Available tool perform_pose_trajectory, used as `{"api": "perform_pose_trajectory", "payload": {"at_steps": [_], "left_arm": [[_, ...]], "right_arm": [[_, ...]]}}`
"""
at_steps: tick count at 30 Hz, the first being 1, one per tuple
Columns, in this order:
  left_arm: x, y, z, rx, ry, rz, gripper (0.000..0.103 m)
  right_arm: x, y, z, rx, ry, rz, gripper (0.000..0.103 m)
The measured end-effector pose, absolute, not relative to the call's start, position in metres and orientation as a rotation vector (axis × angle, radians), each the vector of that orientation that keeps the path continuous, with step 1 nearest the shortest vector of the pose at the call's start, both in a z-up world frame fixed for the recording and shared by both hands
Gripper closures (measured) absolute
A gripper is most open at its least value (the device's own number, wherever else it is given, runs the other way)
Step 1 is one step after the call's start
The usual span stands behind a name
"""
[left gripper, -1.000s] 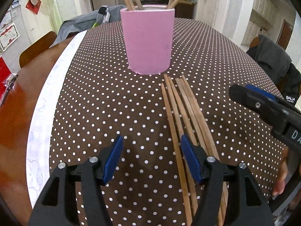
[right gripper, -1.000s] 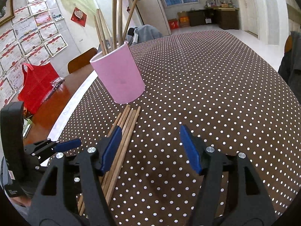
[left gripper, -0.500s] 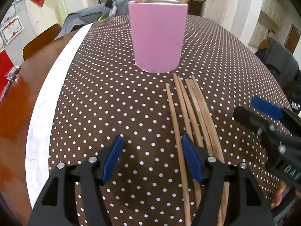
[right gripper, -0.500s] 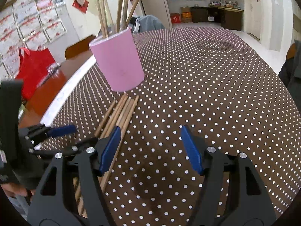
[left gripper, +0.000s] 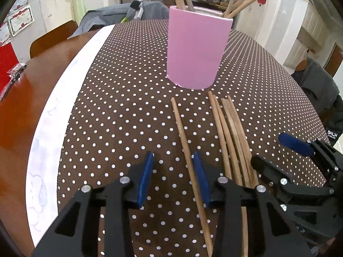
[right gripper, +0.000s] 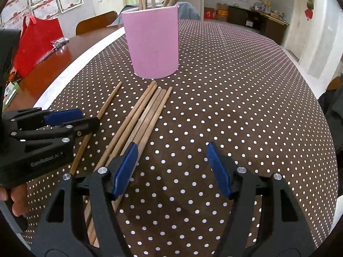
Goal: Organize utensils
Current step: 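Move both open tools back down to the chopstick pile, then close the right tool on a chopstick while the left tool grasps another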
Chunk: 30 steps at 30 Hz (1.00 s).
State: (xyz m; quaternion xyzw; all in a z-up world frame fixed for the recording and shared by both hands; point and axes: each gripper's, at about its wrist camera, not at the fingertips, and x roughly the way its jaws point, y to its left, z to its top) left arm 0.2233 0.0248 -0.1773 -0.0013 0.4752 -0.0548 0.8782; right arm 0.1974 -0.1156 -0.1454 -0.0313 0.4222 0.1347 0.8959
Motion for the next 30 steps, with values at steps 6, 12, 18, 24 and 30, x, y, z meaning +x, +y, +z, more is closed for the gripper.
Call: {"api": "perform_pose_trajectory", "payload": {"at_steps": [6,12,18,24,30], "left_arm": [[0.221,0.026,-0.177,-0.008,0.988,-0.122,0.064],[0.221,0.028,-0.177,-0.016,0.991,-0.127,0.064],[0.221,0.027,-0.177,-0.011,0.994,-0.125,0.064],[0.221,0.028,-0.177,-0.012,0.995,-0.128,0.064],[0.223,0.025,-0.177,-0.009,1.002,-0.116,0.064]], "right_arm": [[0.2,-0.111,-0.145,-0.08,0.882,0.267,0.035],[0.2,-0.105,-0.141,-0.129,0.915,0.254,0.035],[0.204,-0.1,-0.138,-0.152,0.939,0.249,0.032],[0.202,-0.101,-0.138,-0.164,0.974,0.26,0.032],[0.206,-0.092,-0.139,-0.189,0.977,0.251,0.029]]}}
